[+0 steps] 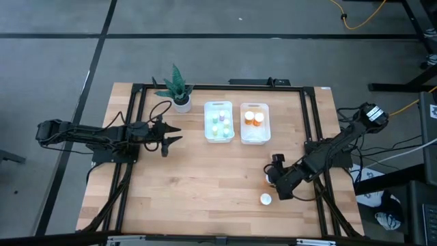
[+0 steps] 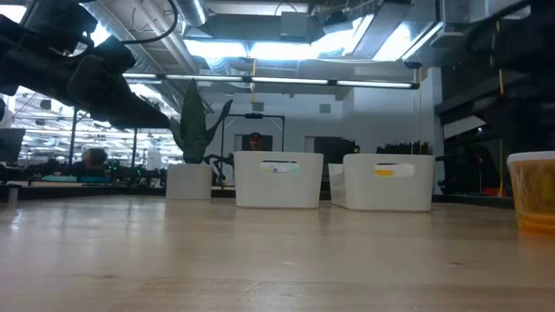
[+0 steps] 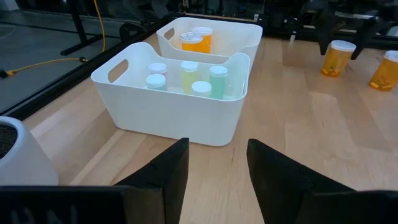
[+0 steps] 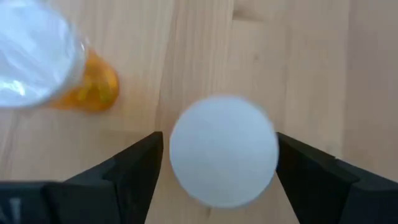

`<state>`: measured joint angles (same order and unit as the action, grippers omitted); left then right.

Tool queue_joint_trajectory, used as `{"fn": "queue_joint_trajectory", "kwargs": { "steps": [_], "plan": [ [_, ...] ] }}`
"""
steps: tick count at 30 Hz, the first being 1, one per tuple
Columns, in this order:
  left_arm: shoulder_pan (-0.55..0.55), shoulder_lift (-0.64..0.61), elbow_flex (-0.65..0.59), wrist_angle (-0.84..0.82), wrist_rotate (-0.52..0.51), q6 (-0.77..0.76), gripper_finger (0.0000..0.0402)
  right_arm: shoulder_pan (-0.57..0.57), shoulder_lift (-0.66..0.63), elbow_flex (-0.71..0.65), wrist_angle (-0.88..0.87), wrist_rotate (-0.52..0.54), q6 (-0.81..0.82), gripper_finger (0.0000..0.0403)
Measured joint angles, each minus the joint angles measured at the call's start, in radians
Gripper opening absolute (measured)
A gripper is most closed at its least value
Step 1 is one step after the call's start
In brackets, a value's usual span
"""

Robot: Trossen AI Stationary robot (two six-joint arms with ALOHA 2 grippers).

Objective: Pick and place medicine bottles into bin by pill shape (circle, oval)
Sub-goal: Put the orange pill bottle into the right white bin

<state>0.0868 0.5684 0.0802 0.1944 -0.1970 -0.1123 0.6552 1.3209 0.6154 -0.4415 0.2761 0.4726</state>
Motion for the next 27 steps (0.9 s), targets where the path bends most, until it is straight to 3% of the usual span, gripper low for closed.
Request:
{"fn": "queue_joint_trajectory", "kwargs": {
  "steps": [9,22,27],
  "plan": [
    [0.0,0.0,0.0,0.0,0.0,0.0,0.0155,0.0,0.0,0.02,-0.001,0.004,-0.002,0.0293],
    [0.0,0.0,0.0,0.0,0.0,0.0,0.0155,0.0,0.0,0.02,-0.007,-0.001,0.023,0.0221],
    [0.0,0.0,0.0,0.0,0.0,0.0,0.0155,-0.001,-0.004,0.02,-0.006,0.079,0.07,0.021]
  ]
}}
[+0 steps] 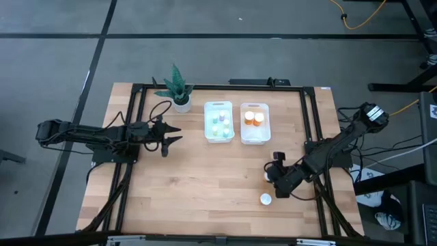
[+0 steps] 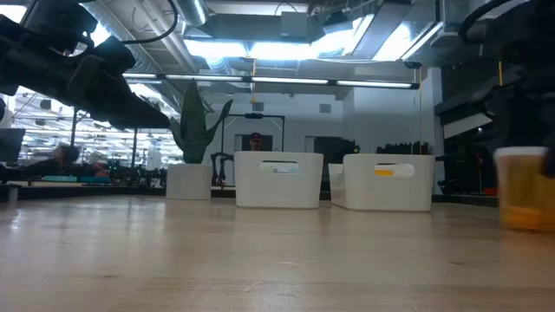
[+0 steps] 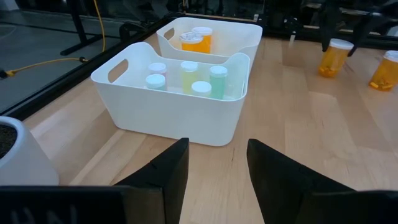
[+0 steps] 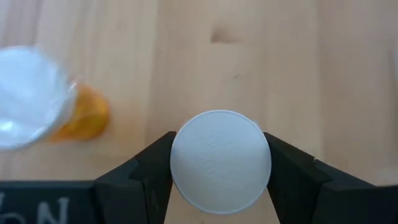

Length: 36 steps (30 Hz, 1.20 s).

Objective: Pick and place medicine bottles into bin by pill shape (circle, oval)
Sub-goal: Put the orange pill bottle into the right white bin

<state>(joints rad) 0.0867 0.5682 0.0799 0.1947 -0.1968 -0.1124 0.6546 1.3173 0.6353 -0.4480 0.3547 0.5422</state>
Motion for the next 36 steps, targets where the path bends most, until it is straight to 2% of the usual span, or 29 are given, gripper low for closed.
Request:
{"fn": "queue_joint_trajectory", "kwargs": {
  "steps": [4,10,15,18,21,28,36],
  "plan": [
    [0.0,0.0,0.0,0.0,0.0,0.0,0.0155,-0.023,-0.022,0.017,-0.023,0.09,0.049,0.0209],
    [0.0,0.0,0.0,0.0,0.0,0.0,0.0155,-0.096,-0.027,0.158,-0.153,0.16,0.027,0.0207],
    [0.0,0.0,0.0,0.0,0.0,0.0,0.0155,-0.196,-0.027,0.297,-0.293,0.28,-0.003,0.0206],
    [0.0,0.0,0.0,0.0,0.0,0.0,0.0155,-0.284,-0.027,0.35,-0.337,0.306,-0.012,0.0206],
    [0.0,0.0,0.0,0.0,0.0,0.0,0.0155,-0.388,-0.027,0.359,-0.333,0.284,-0.032,0.0206],
    [0.0,0.0,0.0,0.0,0.0,0.0,0.0155,-0.622,-0.022,0.359,-0.326,0.104,-0.084,0.0206],
    [0.0,0.0,0.0,0.0,0.0,0.0,0.0155,-0.736,0.028,0.359,-0.284,0.019,-0.156,0.0212]
  ]
}}
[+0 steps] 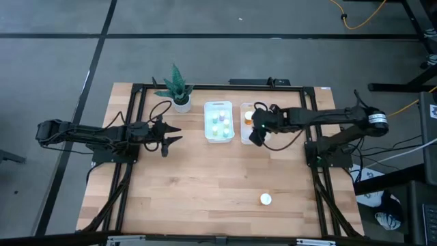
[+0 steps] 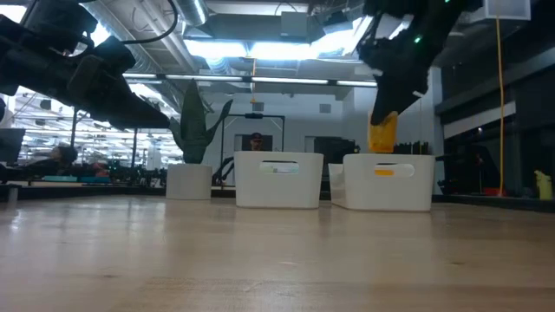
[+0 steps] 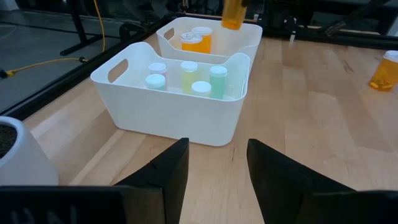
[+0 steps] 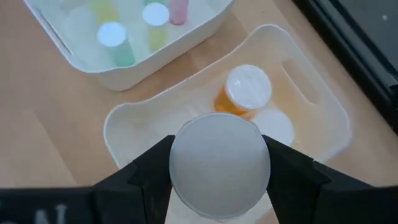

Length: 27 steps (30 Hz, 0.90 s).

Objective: Pick and place medicine bottles into bin by pill shape (circle, oval)
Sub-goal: Put the orange pill bottle into the right white bin

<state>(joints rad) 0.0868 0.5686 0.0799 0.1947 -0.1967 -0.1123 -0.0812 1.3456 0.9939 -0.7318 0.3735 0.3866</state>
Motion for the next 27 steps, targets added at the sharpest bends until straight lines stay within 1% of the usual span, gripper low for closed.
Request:
{"fn": "queue_joint_trajectory", "kwargs": {
  "steps": [3,9,13,16,19,27],
  "plan": [
    [0.0,0.0,0.0,0.0,0.0,0.0,0.0155,-0.021,0.045,0.0,0.044,-0.035,-0.026,0.0212],
    [0.0,0.0,0.0,0.0,0.0,0.0,0.0155,-0.062,0.156,0.0,0.109,-0.045,-0.05,0.0209],
    [0.0,0.0,0.0,0.0,0.0,0.0,0.0155,-0.089,0.229,-0.001,0.134,-0.101,-0.051,0.0213],
    [0.0,0.0,0.0,0.0,0.0,0.0,0.0155,-0.102,0.273,-0.001,0.165,-0.106,-0.052,0.0212],
    [0.0,0.0,0.0,0.0,0.0,0.0,0.0155,-0.109,0.297,-0.001,0.201,-0.106,-0.051,0.0213],
    [0.0,0.0,0.0,0.0,0.0,0.0,0.0155,-0.114,0.293,-0.002,0.22,-0.106,-0.052,0.0243]
  ]
}}
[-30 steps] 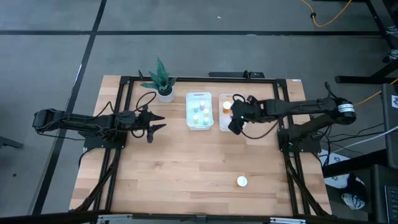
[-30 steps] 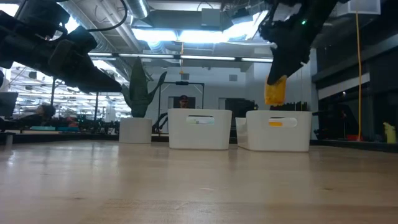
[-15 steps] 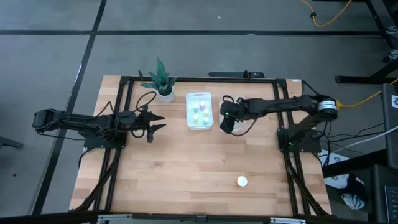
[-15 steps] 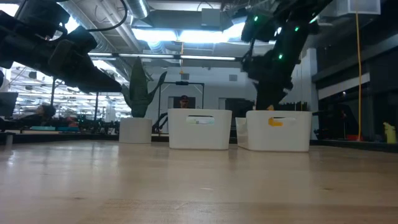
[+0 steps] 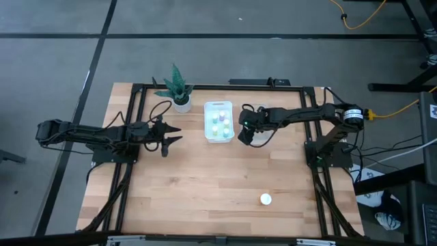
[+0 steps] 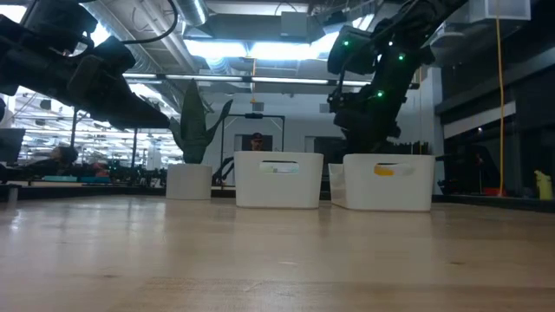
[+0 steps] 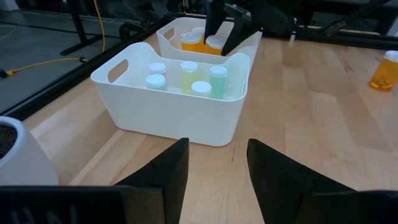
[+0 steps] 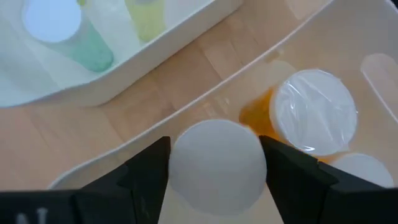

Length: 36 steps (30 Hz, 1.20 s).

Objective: Pick and place medicine bottles into bin by pill shape (circle, oval)
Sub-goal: Put the orange pill bottle into the right white bin

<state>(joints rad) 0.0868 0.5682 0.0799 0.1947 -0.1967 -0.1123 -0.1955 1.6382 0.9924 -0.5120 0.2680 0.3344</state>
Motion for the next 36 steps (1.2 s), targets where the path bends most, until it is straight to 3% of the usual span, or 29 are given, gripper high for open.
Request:
{"fn": "queue_joint_trajectory", "kwargs": {
  "steps": [7,14,19,26,36],
  "plan": [
    [0.0,0.0,0.0,0.0,0.0,0.0,0.0155,0.0,-0.052,0.0,-0.052,0.03,0.0,0.0247],
    [0.0,0.0,0.0,0.0,0.0,0.0,0.0155,0.0,-0.208,0.0,-0.105,0.046,0.031,0.0247],
    [0.0,0.0,0.0,0.0,0.0,0.0,0.0155,0.037,-0.345,0.0,-0.222,-0.076,0.128,0.0247],
    [0.0,0.0,0.0,0.0,0.0,0.0,0.0155,0.203,-0.497,0.0,-0.418,-0.274,0.35,0.0248],
    [0.0,0.0,0.0,0.0,0.0,0.0,0.0155,0.566,-0.567,0.0,-0.493,-0.194,0.598,0.0248]
  ]
}}
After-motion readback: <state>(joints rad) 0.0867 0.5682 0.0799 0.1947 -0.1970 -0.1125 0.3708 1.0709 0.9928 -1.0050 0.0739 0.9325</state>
